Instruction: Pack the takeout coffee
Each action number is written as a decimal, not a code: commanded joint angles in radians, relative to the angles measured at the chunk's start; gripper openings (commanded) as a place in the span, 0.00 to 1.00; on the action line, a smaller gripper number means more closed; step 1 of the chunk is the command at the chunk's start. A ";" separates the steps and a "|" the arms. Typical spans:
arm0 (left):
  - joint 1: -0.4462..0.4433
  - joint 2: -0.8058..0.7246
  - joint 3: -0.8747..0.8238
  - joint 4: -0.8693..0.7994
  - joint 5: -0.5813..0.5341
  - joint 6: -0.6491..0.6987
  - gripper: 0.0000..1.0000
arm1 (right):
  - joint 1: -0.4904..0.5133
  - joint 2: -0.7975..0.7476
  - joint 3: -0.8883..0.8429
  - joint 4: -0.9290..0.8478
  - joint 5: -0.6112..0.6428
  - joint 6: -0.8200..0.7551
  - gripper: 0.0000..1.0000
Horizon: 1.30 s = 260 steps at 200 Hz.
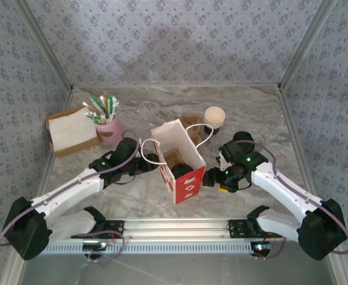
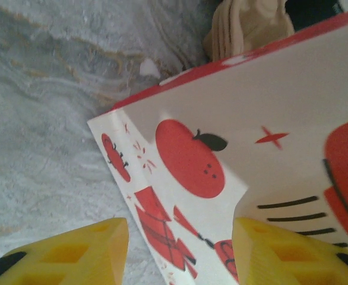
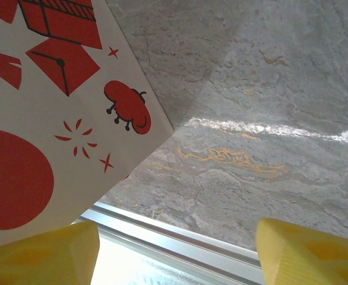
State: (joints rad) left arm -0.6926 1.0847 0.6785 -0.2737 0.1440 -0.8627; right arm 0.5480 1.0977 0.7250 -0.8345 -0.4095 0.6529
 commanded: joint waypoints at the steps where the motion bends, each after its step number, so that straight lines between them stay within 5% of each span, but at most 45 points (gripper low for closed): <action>1: 0.028 0.028 0.049 0.062 0.030 0.038 0.49 | 0.011 0.018 -0.009 0.033 -0.013 0.025 0.72; 107: 0.132 0.089 0.095 0.045 0.051 0.076 0.53 | 0.004 0.059 0.014 0.076 0.017 0.027 0.72; 183: 0.192 -0.112 0.170 -0.235 -0.041 0.130 0.75 | -0.110 -0.143 0.181 -0.162 0.196 -0.098 0.81; 225: 0.272 -0.180 0.278 -0.390 -0.070 0.204 0.99 | -0.183 -0.177 0.372 -0.231 0.203 -0.205 0.87; 260: 0.395 -0.160 0.380 -0.490 -0.063 0.282 1.00 | -0.272 -0.160 0.434 -0.179 0.080 -0.232 0.93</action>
State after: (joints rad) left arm -0.3641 0.9127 0.9813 -0.6476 0.0925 -0.6621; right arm 0.3271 0.9237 1.1175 -0.9985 -0.2531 0.4751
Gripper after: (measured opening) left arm 0.994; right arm 0.916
